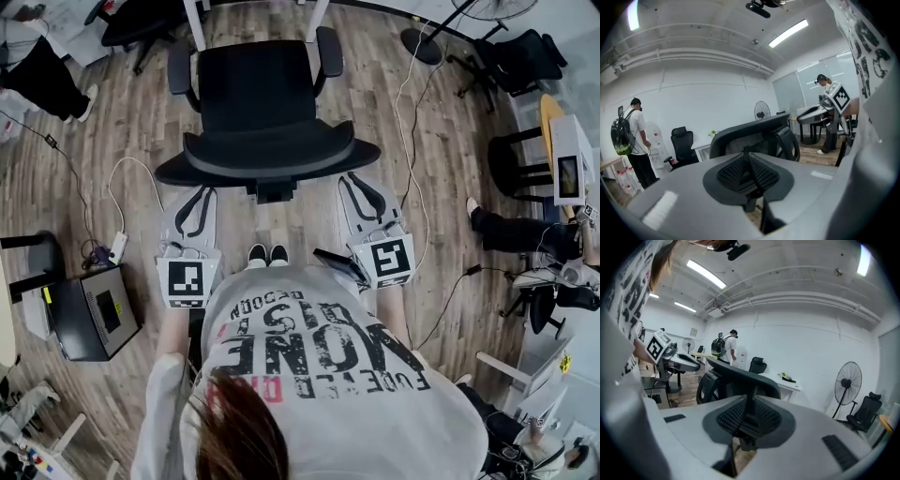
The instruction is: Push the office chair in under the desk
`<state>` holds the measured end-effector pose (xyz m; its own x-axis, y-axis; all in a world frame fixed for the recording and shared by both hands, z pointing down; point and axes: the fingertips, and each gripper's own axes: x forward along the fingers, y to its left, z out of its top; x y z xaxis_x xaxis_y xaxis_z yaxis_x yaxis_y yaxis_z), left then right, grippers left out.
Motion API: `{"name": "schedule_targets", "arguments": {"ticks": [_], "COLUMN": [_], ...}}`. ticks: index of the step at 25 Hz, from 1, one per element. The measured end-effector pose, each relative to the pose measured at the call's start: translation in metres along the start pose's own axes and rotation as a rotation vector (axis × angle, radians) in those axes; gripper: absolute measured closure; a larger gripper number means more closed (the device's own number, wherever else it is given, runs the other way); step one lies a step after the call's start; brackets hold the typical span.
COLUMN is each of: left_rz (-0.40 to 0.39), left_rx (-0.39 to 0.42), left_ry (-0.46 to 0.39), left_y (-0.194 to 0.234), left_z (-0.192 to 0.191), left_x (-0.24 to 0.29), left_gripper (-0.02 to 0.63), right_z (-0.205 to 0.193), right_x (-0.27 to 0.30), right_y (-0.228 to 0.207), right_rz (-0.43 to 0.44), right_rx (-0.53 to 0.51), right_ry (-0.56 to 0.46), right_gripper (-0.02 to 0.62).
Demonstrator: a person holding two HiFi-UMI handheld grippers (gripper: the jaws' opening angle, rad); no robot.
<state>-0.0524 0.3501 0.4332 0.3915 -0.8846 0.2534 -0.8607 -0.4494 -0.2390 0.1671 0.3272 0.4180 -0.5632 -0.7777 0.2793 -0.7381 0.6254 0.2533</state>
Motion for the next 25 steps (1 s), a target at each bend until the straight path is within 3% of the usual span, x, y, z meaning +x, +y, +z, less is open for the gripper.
{"name": "schedule_targets", "arguments": {"ticks": [2,4,5,6,15,20,25], "left_rz": [-0.038,-0.065,-0.077,-0.089,-0.239,-0.241,-0.232], "left_rx": [0.055,0.105,0.126,0.148,0.44,0.49,0.485], "left_ry": [0.039,0.083,0.107,0.129,0.337,0.422,0.436], "left_y": [-0.004,-0.006,-0.006,-0.006,-0.014,-0.004,0.007], "left_z": [-0.008,-0.018,-0.024,-0.029,-0.071,-0.088,-0.097], "left_x": [0.004,0.007,0.008,0.01,0.028,0.033,0.041], "left_gripper": [0.568,0.485,0.479,0.474,0.442,0.44,0.425], "right_z": [-0.005,-0.011,-0.014,-0.018,-0.05,-0.065,-0.089], "right_x": [0.004,0.008,0.01,0.012,0.028,0.04,0.052], "right_y": [0.002,0.003,0.002,0.002,0.009,0.008,-0.003], "right_rz": [0.03,0.052,0.063,0.072,0.156,0.18,0.208], "right_rx": [-0.047,-0.078,-0.089,-0.1,-0.276,-0.361,-0.552], "right_ry": [0.028,0.054,0.067,0.081,0.236,0.3,0.444], "right_gripper": [0.569,0.54,0.481,0.465,0.439,0.433,0.419]}}
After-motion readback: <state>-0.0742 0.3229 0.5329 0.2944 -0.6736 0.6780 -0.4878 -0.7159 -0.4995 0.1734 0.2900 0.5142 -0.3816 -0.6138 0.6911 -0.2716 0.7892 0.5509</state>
